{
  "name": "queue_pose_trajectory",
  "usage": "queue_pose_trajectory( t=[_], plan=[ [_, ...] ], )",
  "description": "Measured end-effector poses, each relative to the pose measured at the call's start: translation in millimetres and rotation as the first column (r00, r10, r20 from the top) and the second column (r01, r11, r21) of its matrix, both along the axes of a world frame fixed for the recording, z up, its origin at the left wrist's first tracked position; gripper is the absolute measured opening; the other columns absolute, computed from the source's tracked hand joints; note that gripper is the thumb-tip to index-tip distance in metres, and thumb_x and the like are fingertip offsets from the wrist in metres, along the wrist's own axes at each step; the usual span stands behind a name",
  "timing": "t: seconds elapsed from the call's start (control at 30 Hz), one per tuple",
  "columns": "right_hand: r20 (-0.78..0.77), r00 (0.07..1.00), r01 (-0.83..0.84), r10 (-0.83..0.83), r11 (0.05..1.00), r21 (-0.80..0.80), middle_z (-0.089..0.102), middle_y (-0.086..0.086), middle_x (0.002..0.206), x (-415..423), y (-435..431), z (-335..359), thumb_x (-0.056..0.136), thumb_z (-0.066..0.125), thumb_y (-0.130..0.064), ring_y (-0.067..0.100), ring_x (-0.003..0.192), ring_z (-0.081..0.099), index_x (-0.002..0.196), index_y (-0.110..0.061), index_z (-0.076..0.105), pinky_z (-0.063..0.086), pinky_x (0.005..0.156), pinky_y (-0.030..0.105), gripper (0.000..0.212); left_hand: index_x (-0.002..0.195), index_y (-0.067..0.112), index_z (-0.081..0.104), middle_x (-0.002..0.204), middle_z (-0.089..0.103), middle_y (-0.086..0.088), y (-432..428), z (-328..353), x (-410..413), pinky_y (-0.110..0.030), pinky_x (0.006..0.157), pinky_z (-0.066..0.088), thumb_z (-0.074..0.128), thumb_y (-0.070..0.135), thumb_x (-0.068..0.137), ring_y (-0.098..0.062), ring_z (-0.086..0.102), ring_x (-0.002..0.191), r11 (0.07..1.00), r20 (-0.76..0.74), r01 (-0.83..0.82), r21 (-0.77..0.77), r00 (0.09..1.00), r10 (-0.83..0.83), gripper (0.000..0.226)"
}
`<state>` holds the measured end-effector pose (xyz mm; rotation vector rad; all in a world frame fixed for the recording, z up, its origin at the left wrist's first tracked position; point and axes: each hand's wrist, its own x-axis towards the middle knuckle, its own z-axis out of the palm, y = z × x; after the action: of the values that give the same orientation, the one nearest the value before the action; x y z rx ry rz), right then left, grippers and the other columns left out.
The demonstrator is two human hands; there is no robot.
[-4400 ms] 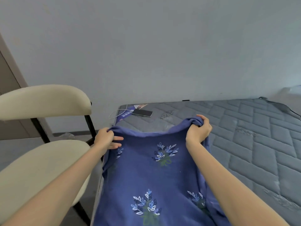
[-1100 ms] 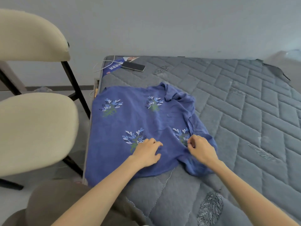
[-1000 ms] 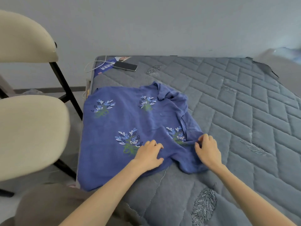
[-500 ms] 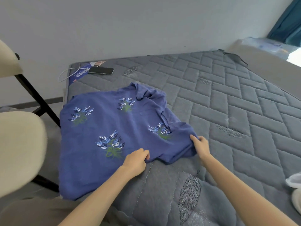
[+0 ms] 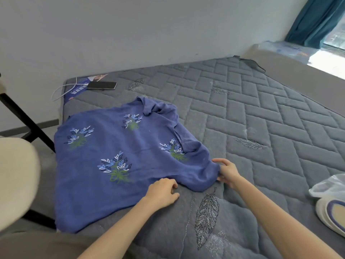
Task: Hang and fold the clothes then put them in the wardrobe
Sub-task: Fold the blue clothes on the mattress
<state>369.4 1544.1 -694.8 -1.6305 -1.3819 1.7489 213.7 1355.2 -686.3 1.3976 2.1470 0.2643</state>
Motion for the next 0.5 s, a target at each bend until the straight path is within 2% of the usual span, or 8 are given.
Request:
queue_pose_trajectory(
  t=[0.07, 0.1, 0.17, 0.23, 0.33, 0.4, 0.47, 0.5],
  plan=[
    [0.097, 0.969, -0.240, 0.226, 0.955, 0.177, 0.064, 0.012, 0.085, 4.0, -0.1, -7.4, 0.086, 0.042, 0.016, 0.019, 0.070, 0.058, 0.112, -0.005, 0.064, 0.054, 0.052, 0.025, 0.040, 0.126, 0.024, 0.046, 0.122, 0.052, 0.003, 5.9, -6.1, 9.7, -0.033, 0.086, 0.043, 0.058, 0.042, 0.086, -0.020, 0.050, 0.116, 0.999, -0.011, -0.031, 0.023, 0.999, 0.032, 0.046],
    [0.175, 0.943, -0.323, 0.285, 0.912, 0.255, 0.066, 0.012, 0.092, 6.0, 1.6, -11.0, 0.082, 0.046, 0.017, 0.019, 0.076, 0.059, 0.113, -0.006, 0.065, 0.055, 0.061, 0.029, 0.042, 0.129, 0.023, 0.041, 0.126, 0.047, 0.001, 9.1, -8.8, 14.7, -0.037, 0.088, 0.044, 0.059, 0.043, 0.085, -0.022, 0.047, 0.119, 0.999, -0.022, -0.041, 0.030, 0.999, 0.041, 0.052],
    [0.382, 0.880, -0.437, 0.282, 0.794, 0.422, 0.067, 0.008, 0.093, 8.1, 5.5, -14.1, 0.076, 0.055, 0.013, 0.016, 0.079, 0.058, 0.107, -0.010, 0.069, 0.050, 0.073, 0.028, 0.042, 0.132, 0.020, 0.034, 0.129, 0.040, -0.001, 17.2, -13.6, 24.8, -0.040, 0.089, 0.044, 0.062, 0.046, 0.083, -0.024, 0.042, 0.122, 0.997, -0.046, -0.057, 0.042, 0.997, 0.059, 0.063],
    [0.454, 0.859, -0.468, 0.236, 0.720, 0.512, 0.066, 0.007, 0.092, 7.9, 7.2, -17.5, 0.074, 0.062, 0.005, 0.017, 0.082, 0.058, 0.102, -0.013, 0.071, 0.045, 0.078, 0.022, 0.035, 0.134, 0.017, 0.030, 0.130, 0.037, -0.001, 27.3, -17.9, 34.2, -0.041, 0.089, 0.044, 0.065, 0.051, 0.079, -0.024, 0.038, 0.123, 0.992, -0.073, -0.101, 0.071, 0.992, 0.106, 0.073],
    [0.381, 0.915, -0.357, 0.132, 0.705, 0.613, 0.050, 0.007, 0.093, 4.8, 8.5, -22.5, 0.079, 0.066, -0.003, 0.017, 0.085, 0.049, 0.093, -0.012, 0.072, 0.036, 0.074, 0.017, 0.018, 0.130, 0.016, 0.031, 0.127, 0.034, -0.002, 42.6, -22.3, 46.6, -0.040, 0.089, 0.044, 0.069, 0.060, 0.070, -0.023, 0.038, 0.121, 0.974, -0.112, -0.204, 0.103, 0.970, 0.215, 0.083],
    [0.292, 0.949, -0.283, 0.116, 0.720, 0.634, 0.049, 0.007, 0.094, 0.9, 10.1, -21.4, 0.082, 0.062, -0.001, 0.015, 0.084, 0.047, 0.084, -0.009, 0.068, 0.036, 0.074, 0.019, 0.011, 0.125, 0.016, 0.032, 0.125, 0.035, -0.002, 50.8, -24.8, 51.6, -0.040, 0.087, 0.044, 0.069, 0.064, 0.066, -0.023, 0.040, 0.118, 0.959, -0.140, -0.253, 0.125, 0.953, 0.270, 0.084],
    [0.199, 0.968, -0.244, 0.152, 0.752, 0.613, 0.056, 0.006, 0.082, -2.1, 10.3, -17.9, 0.082, 0.055, 0.003, 0.013, 0.073, 0.049, 0.076, -0.008, 0.058, 0.043, 0.067, 0.025, 0.014, 0.116, 0.015, 0.036, 0.118, 0.037, -0.002, 57.1, -25.9, 52.0, -0.039, 0.080, 0.046, 0.069, 0.062, 0.068, -0.024, 0.043, 0.113, 0.918, -0.088, -0.336, 0.213, 0.929, 0.360, 0.075],
    [0.170, 0.973, -0.228, 0.155, 0.756, 0.614, 0.055, 0.002, 0.072, -2.7, 9.7, -15.4, 0.081, 0.051, 0.005, 0.010, 0.065, 0.045, 0.072, -0.010, 0.052, 0.040, 0.061, 0.022, 0.018, 0.110, 0.015, 0.039, 0.114, 0.038, -0.002, 59.4, -24.9, 51.1, -0.039, 0.075, 0.047, 0.070, 0.057, 0.070, -0.024, 0.044, 0.110, 0.877, -0.021, -0.396, 0.272, 0.909, 0.416, 0.065]
  ],
)
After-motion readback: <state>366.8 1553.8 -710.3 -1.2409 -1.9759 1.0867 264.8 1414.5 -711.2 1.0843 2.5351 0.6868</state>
